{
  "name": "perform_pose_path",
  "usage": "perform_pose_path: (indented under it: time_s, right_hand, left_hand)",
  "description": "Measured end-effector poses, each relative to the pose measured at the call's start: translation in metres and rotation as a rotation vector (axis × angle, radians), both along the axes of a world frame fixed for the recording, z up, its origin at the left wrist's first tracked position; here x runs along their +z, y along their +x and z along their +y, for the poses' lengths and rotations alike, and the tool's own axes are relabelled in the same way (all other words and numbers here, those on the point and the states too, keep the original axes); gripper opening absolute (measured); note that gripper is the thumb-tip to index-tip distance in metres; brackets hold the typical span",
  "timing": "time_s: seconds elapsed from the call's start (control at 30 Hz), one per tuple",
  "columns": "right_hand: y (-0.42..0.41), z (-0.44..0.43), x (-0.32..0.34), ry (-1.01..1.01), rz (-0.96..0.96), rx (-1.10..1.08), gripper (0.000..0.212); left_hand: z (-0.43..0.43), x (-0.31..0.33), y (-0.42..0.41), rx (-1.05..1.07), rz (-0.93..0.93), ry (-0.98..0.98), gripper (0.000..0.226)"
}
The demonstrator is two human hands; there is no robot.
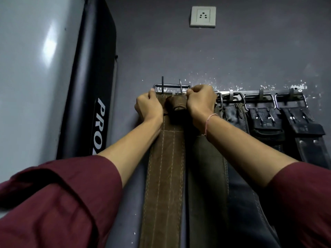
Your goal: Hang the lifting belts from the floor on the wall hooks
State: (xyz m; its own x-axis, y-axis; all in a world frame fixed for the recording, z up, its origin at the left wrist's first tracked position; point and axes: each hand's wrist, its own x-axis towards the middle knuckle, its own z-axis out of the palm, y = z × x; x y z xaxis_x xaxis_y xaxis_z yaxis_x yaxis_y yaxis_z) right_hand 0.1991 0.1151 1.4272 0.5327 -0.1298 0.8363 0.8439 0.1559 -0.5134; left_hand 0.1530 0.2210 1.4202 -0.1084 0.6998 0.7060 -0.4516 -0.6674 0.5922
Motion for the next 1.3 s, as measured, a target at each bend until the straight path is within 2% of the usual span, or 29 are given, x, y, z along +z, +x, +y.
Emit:
perform_pose_path:
  time_s: [0.17,0.3,0.47,0.53,0.7,0.87,1.1,1.3]
  right_hand:
    - [0.005,0.005,0.006,0.042,0.049,-0.082,0.010]
    - [0.008,0.006,0.000,0.095,0.065,-0.153,0.013]
    - [0.005,0.005,-0.012,0.086,0.013,-0.200,0.016]
    - [0.003,0.004,-0.018,0.091,-0.026,-0.238,0.015]
    - [0.004,0.001,-0.028,0.069,-0.045,-0.203,0.010]
    - [0.004,-0.002,-0.050,0.029,-0.155,-0.173,0.016]
    - [0.001,0.003,-0.092,0.069,-0.261,-0.117,0.016]
    - [-0.013,-0.048,-0.144,-0.127,-0.205,-0.075,0.023]
  left_hand:
    - [0.009,-0.002,0.009,-0.072,0.005,-0.048,0.052]
    - [0.006,-0.008,0.008,-0.061,-0.001,-0.082,0.044]
    - [0.009,-0.022,0.011,-0.052,-0.007,0.005,0.053]
    - [0.011,-0.024,0.009,-0.038,0.048,0.040,0.051]
    - [0.008,-0.030,0.002,0.078,0.157,0.159,0.047]
    - [-0.005,-0.051,-0.001,0.170,0.143,0.132,0.039]
    - [-0.012,-0.091,0.002,0.225,0.225,0.173,0.041]
    - [-0.039,-0.144,-0.021,0.291,0.209,0.210,0.030]
